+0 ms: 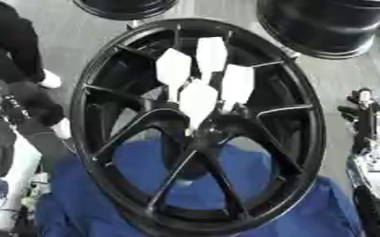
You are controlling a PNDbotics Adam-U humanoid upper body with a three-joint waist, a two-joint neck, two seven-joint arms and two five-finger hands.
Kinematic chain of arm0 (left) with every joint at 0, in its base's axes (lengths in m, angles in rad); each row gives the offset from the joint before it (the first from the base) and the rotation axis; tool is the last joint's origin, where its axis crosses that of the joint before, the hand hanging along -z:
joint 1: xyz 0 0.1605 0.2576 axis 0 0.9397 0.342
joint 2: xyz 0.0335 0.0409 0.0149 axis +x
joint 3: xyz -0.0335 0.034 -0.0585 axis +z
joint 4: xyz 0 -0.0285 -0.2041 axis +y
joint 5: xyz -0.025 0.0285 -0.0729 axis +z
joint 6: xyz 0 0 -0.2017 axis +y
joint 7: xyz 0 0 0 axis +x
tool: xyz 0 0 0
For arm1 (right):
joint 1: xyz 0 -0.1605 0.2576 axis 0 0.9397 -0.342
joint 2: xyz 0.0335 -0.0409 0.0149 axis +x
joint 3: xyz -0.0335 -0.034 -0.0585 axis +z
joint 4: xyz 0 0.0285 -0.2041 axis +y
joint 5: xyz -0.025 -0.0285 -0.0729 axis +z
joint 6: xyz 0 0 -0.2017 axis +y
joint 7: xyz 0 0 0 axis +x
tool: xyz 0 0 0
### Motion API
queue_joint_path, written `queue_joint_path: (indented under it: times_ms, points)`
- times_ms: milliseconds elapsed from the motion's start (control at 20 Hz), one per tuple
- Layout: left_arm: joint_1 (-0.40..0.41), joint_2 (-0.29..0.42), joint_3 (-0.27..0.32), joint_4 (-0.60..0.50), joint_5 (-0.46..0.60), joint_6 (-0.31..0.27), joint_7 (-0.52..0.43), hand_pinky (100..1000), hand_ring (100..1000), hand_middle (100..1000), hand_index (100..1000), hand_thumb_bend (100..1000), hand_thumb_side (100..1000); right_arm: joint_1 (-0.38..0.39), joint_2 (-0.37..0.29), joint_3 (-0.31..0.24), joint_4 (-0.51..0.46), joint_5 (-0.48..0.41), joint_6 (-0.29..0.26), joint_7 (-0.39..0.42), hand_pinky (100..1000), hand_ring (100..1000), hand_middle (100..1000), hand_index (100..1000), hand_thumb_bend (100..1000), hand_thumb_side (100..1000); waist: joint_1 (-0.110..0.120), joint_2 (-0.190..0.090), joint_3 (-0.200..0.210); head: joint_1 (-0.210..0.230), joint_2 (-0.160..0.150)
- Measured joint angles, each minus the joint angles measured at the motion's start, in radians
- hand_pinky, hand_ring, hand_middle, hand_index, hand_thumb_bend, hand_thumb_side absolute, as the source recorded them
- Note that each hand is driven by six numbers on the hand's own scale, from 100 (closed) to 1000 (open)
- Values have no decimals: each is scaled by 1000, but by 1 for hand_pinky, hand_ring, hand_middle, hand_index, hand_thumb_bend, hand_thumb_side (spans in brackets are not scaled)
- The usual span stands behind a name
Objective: Pull the pin out of the wheel hub.
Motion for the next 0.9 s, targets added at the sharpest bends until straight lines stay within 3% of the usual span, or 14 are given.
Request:
queue_joint_path:
  times_ms: [900]
  points:
    - [1, 0, 1, 8, 3, 6, 7, 625, 805, 699, 739, 176, 894, -15, -1, 0, -13, -4, 25, 16, 793, 681, 740, 778, 100, 832, -1, -4, 13, 23, 0]
